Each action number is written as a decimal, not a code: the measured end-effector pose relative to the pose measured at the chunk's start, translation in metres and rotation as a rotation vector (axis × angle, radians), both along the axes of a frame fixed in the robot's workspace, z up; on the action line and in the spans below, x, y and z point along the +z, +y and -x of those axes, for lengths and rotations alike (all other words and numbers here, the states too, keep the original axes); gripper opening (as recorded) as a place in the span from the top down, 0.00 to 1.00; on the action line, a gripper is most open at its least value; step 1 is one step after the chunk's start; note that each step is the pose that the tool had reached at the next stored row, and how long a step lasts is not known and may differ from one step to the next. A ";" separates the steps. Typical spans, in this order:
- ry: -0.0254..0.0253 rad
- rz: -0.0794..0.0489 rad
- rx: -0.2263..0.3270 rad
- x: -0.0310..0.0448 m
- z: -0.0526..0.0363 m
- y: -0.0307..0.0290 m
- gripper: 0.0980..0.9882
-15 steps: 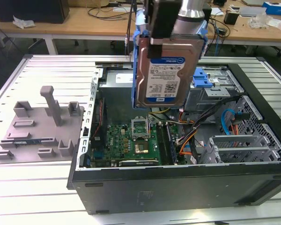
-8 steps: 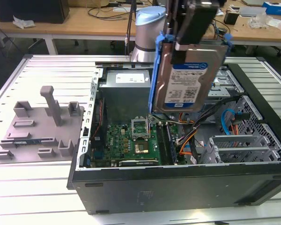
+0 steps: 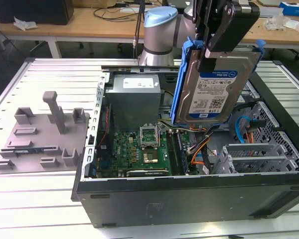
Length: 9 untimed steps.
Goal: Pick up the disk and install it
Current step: 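Pick up the disk, then insert the disk into the insertion slot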
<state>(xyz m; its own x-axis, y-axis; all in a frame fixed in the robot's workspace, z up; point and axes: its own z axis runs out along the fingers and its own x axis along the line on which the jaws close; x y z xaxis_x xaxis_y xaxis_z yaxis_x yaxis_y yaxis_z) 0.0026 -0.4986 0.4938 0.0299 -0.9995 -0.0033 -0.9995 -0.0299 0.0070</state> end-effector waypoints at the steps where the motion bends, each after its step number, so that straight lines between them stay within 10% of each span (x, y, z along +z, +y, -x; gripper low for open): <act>1: 0.0000 0.000 0.000 0.0000 -0.0002 0.0000 0.70; 9: 0.0000 0.000 0.000 0.0000 -0.0005 0.0000 0.70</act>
